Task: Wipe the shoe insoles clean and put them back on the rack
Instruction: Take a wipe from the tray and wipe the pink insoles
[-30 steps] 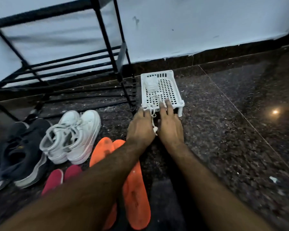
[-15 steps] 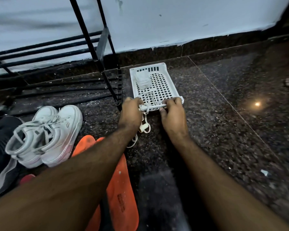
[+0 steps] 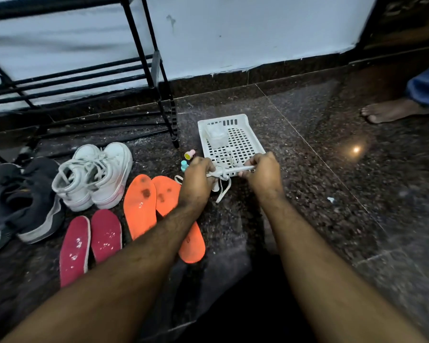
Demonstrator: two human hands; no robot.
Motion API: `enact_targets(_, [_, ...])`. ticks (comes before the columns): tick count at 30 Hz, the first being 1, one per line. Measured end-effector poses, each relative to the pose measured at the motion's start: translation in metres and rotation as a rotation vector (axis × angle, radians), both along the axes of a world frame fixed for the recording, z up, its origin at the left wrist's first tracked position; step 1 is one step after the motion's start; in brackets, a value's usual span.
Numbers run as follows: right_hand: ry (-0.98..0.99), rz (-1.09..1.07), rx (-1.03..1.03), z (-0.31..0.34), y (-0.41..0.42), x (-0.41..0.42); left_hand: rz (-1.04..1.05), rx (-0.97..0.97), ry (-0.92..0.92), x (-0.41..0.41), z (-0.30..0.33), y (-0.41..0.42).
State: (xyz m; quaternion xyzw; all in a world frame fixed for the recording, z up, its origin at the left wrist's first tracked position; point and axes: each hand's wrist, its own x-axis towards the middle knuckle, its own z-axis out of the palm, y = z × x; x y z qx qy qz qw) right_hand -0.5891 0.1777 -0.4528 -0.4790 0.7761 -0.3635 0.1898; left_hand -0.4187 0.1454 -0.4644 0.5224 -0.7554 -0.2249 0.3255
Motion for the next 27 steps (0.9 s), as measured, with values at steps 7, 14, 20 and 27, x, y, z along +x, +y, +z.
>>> enact_targets(7, [0.081,0.005,0.207,0.007,0.050,0.009,-0.065,0.067,-0.053,0.010,-0.002,0.065])
enact_targets(14, [0.206,-0.022,0.306,0.012,0.081,0.026,-0.113,0.207,-0.101,0.024,0.004,0.091])
enact_targets(20, [0.503,-0.062,0.440,0.023,0.097,0.050,-0.171,-0.054,-0.414,0.044,0.011,0.093])
enact_targets(27, [0.474,0.009,0.120,0.018,0.064,0.067,-0.007,-0.120,-0.219,0.051,0.027,0.064])
